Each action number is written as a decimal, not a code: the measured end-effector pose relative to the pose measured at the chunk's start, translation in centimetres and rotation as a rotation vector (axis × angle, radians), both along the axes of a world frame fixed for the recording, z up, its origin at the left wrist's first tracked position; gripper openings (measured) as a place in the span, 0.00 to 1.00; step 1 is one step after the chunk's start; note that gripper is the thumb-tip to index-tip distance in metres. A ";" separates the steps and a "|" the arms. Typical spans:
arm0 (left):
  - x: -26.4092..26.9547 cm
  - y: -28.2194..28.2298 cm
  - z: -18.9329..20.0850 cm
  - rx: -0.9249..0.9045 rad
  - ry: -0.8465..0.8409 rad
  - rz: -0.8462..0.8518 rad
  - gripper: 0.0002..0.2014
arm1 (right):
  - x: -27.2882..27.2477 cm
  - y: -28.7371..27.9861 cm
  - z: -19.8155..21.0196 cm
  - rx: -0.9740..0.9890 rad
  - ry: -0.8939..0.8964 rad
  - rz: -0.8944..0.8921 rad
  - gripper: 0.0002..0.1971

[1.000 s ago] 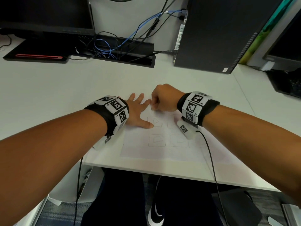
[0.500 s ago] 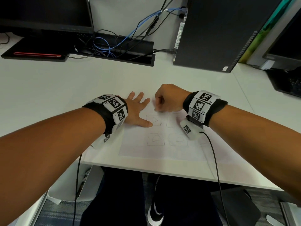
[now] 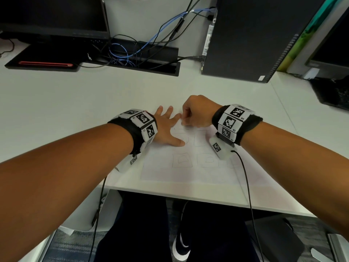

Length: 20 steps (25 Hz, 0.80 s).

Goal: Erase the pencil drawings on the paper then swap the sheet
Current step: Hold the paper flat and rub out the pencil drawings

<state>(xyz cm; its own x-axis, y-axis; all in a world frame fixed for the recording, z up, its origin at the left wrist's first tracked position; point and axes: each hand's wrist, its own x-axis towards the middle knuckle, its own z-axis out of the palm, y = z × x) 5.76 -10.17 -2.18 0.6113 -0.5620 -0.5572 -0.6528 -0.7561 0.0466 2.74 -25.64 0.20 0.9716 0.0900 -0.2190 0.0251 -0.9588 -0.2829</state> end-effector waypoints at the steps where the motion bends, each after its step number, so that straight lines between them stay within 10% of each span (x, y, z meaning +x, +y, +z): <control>1: 0.1 0.0 -0.1 0.002 0.001 -0.001 0.53 | -0.3 0.4 -0.1 0.023 0.026 0.019 0.05; 20: 0.4 0.1 -0.5 0.016 -0.016 -0.013 0.54 | 0.2 -0.7 0.0 0.034 0.043 0.011 0.05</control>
